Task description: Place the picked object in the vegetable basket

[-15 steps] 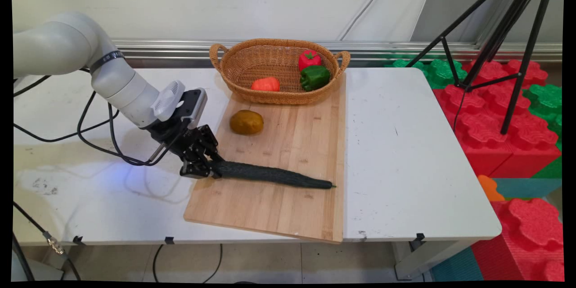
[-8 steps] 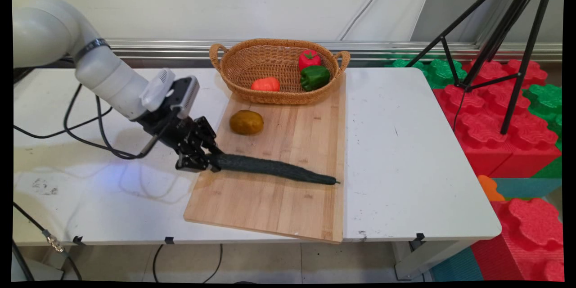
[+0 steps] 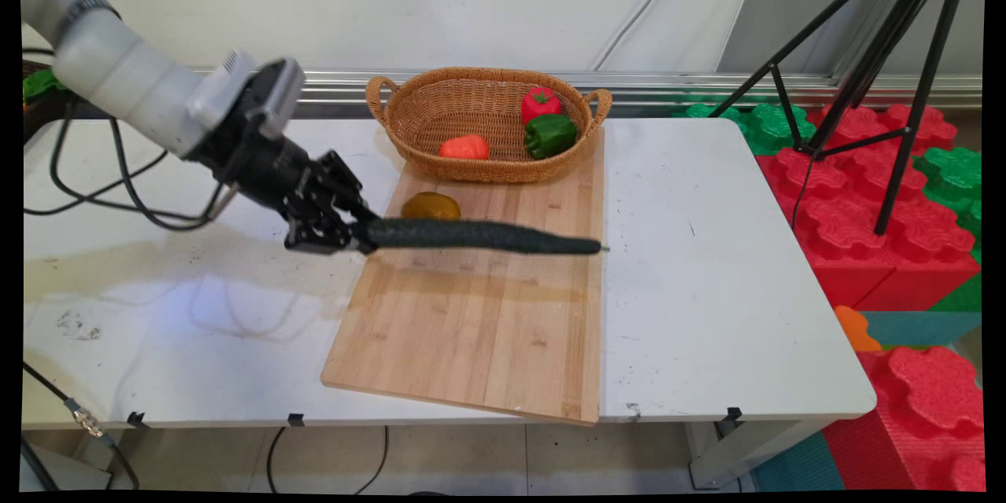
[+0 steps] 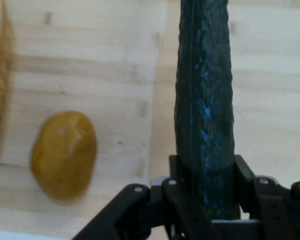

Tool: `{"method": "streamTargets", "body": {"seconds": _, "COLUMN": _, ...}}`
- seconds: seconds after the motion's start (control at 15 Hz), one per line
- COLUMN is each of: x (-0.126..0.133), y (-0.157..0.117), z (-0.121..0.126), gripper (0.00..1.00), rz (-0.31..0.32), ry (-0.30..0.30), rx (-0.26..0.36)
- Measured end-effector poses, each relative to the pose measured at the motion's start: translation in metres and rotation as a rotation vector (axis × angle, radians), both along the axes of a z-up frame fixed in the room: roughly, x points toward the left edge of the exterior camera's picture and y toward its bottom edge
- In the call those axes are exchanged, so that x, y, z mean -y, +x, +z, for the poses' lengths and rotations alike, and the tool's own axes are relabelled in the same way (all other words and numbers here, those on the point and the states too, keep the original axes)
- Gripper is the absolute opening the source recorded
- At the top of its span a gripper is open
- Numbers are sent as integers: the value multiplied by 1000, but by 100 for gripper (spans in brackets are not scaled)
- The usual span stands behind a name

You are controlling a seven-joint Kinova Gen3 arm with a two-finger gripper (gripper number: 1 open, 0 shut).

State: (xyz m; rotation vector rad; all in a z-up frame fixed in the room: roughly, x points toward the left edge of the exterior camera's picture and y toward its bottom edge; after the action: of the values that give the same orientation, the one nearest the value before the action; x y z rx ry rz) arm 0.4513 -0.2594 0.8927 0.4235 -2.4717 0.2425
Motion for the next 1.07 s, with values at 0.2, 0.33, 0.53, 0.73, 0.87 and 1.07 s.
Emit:
{"method": "streamTargets", "body": {"seconds": 0.2, "x": 3, "y": 8, "z": 20, "gripper": 0, "rz": 23, "ry": -27, "rx": -25}}
{"method": "streamTargets", "body": {"seconds": 0.33, "x": 9, "y": 16, "z": 34, "gripper": 0, "rz": 47, "ry": -56, "rx": -34}}
{"method": "streamTargets", "body": {"seconds": 0.53, "x": 25, "y": 30, "z": 51, "gripper": 0, "rz": 91, "ry": -104, "rx": -32}}
{"method": "streamTargets", "body": {"seconds": 0.73, "x": 42, "y": 42, "z": 61, "gripper": 0, "rz": 124, "ry": -148, "rx": -16}}
{"method": "streamTargets", "body": {"seconds": 0.87, "x": 53, "y": 48, "z": 64, "gripper": 0, "rz": 140, "ry": -171, "rx": -1}}
{"method": "streamTargets", "body": {"seconds": 1.07, "x": 74, "y": 58, "z": 65, "gripper": 0, "rz": 166, "ry": -205, "rx": 23}}
